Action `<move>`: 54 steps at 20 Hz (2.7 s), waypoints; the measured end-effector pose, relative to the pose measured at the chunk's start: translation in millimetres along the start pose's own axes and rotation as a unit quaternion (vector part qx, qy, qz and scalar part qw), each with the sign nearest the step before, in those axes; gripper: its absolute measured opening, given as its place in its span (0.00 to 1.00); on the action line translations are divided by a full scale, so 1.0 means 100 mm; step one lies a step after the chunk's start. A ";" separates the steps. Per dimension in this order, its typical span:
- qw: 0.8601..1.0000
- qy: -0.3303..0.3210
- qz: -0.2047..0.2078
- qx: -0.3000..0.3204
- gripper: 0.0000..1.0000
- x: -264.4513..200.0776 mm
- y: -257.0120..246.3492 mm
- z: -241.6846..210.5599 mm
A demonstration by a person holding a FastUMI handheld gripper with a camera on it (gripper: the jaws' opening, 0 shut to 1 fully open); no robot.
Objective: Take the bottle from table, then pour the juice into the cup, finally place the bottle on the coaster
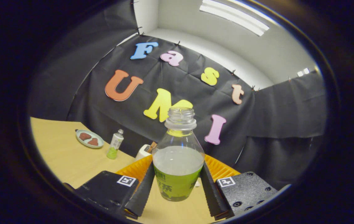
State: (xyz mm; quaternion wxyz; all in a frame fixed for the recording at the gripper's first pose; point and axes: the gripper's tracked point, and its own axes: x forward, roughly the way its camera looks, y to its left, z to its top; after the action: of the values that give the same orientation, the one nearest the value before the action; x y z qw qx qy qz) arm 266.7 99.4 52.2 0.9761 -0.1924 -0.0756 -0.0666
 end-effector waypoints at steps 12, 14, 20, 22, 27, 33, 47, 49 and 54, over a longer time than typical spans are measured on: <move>0.977 0.115 0.113 0.140 0.79 0.71 0.58 -0.98; 0.977 0.114 0.120 0.131 0.79 0.78 0.68 -1.11; 0.977 0.119 0.127 0.123 0.79 0.97 0.80 -1.50; 0.974 0.126 0.131 0.132 0.79 0.98 0.81 -1.56; 0.973 0.138 0.137 0.123 0.83 1.00 0.83 -1.63; 0.974 0.123 0.143 0.129 1.00 0.85 0.81 -1.52; 0.975 0.083 0.141 0.149 1.00 -0.53 -0.13 -0.43; 0.977 0.064 0.132 0.156 1.00 -0.78 -0.39 -0.20; 0.977 0.054 0.104 0.180 1.00 -1.57 -0.89 0.03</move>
State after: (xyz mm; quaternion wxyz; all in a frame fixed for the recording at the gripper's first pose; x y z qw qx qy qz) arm 98.6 34.8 60.4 0.9990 -0.0165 -0.0129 0.0393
